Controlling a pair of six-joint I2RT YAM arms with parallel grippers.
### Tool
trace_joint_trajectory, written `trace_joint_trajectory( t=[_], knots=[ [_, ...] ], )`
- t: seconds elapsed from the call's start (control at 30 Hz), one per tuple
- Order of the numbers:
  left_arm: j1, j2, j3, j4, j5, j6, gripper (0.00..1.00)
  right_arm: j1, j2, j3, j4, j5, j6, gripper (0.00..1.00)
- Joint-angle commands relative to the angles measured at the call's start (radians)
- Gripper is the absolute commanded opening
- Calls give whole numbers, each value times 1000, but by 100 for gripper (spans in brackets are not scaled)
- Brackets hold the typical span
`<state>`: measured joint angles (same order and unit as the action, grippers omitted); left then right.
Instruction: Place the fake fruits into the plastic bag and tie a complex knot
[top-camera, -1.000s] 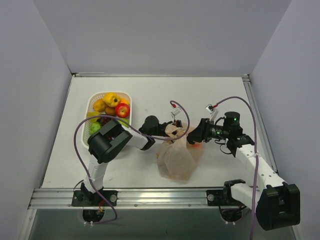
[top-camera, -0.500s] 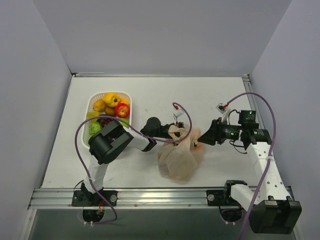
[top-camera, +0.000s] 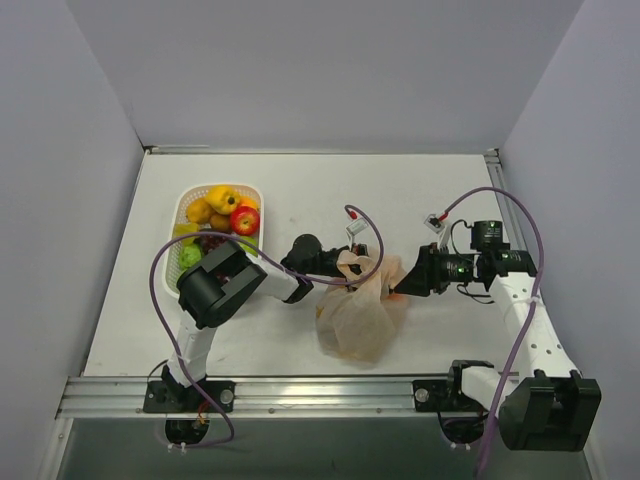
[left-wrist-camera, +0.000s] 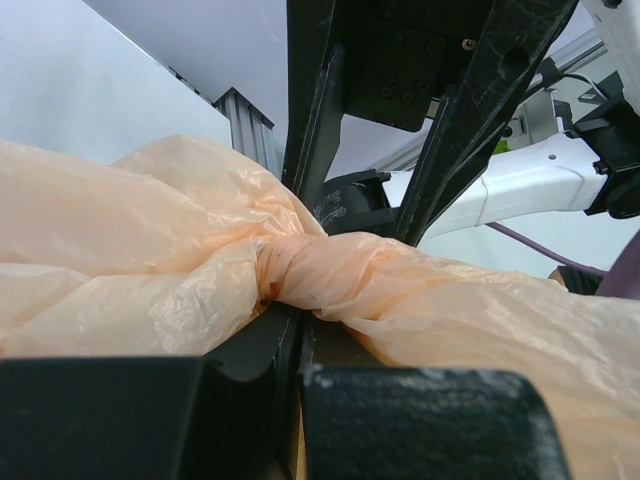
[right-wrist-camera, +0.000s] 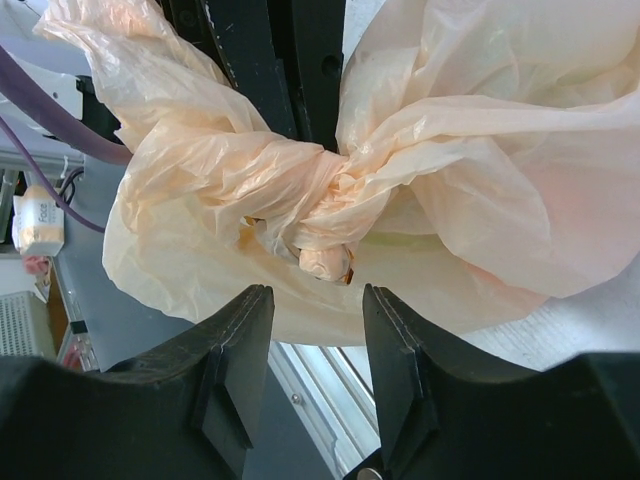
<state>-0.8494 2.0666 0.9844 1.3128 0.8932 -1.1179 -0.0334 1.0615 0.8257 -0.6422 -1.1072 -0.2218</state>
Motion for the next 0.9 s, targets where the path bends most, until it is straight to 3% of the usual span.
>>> trace_joint_trajectory(
  t=[0.0,0.77,0.87],
  knots=[
    [-7,-11,31,299,-7,13,0,-6,14,6,-16,-37,-22,42],
    [-17,-11,33,307,-5,13,0,55,72,-25,93,-54,38,34],
    [-17,-11,33,309,-4,13,0,58,69,-31,96,-54,36,26]
  ],
)
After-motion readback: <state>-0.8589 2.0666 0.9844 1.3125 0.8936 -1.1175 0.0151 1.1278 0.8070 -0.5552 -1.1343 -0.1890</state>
